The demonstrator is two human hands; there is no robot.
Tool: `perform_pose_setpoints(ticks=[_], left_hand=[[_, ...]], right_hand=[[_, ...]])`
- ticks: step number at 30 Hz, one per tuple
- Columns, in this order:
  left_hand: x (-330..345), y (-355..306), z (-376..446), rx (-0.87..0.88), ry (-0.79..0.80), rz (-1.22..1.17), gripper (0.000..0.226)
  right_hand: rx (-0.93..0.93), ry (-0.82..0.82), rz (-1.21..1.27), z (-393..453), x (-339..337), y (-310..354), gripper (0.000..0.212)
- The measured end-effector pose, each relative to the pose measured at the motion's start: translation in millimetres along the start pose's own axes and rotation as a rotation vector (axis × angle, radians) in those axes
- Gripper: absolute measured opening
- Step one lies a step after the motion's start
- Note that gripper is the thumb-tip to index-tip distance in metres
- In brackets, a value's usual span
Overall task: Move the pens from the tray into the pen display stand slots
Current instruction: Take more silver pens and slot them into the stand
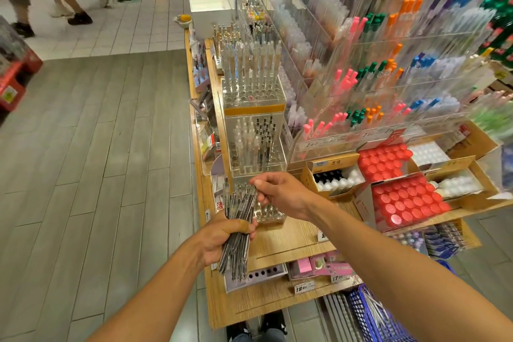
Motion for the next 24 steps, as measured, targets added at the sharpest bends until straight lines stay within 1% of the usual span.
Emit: perform_pose_setpoints(ticks=[2, 4, 5, 7, 10, 13, 18, 20, 22, 24], left_hand=[[0.7, 1.6, -3.0, -0.03, 0.02, -0.002, 0.016], [-0.4, 4.7, -4.2, -0.068, 0.017, -0.043, 0.023], [-1.6, 6.0, -4.2, -0.081, 0.008, -0.059, 0.025], [-4.6, 8.5, -3.7, -0.102, -0.01, -0.075, 0.027], [-12.0, 12.1, -1.7, -0.123, -0.048, -0.091, 0.027], [-20.9, 16.5, 1.5, -0.144, -0.105, -0.115, 0.028], [-28.6, 20.2, 4.4, -0.159, -0.147, -0.167, 0.03], [-30.6, 20.2, 4.3, -0.161, -0.155, -0.177, 0.03], [-32.9, 19.6, 4.6, -0.162, -0.165, -0.196, 0.031], [-34.3, 18.7, 4.6, -0.165, -0.165, -0.206, 0.031]], right_hand=[[-0.004, -0.021, 0.043, 0.0, -6.5, 4.4, 0.017], [-0.037, -0.098, 0.092, 1.0, -16.3, 13.0, 0.028], [-0.066, -0.142, 0.122, 1.1, -21.5, 18.5, 0.03], [-0.147, -0.242, 0.157, 2.2, -34.0, 28.8, 0.029], [-0.292, -0.364, 0.056, 1.4, -49.7, 41.4, 0.018], [-0.375, -0.364, -0.094, 2.2, -53.4, 43.7, 0.015], [-0.466, -0.353, -0.548, 4.0, -38.5, 32.1, 0.014], [-0.524, -0.38, -0.562, 2.0, -34.9, 34.7, 0.014], [-0.622, -0.41, -0.474, -0.9, -33.7, 43.2, 0.014], [-0.694, -0.389, -0.405, -2.8, -32.4, 48.5, 0.015]])
Point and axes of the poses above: each hand's wrist, its own z-axis towards the middle knuckle, its own x-axis out of the palm, y = z × x, the point moved 5 cm from there along z, towards the middle knuckle, and after that the axes turned 15 degrees about -y, right-handed, at the moved point
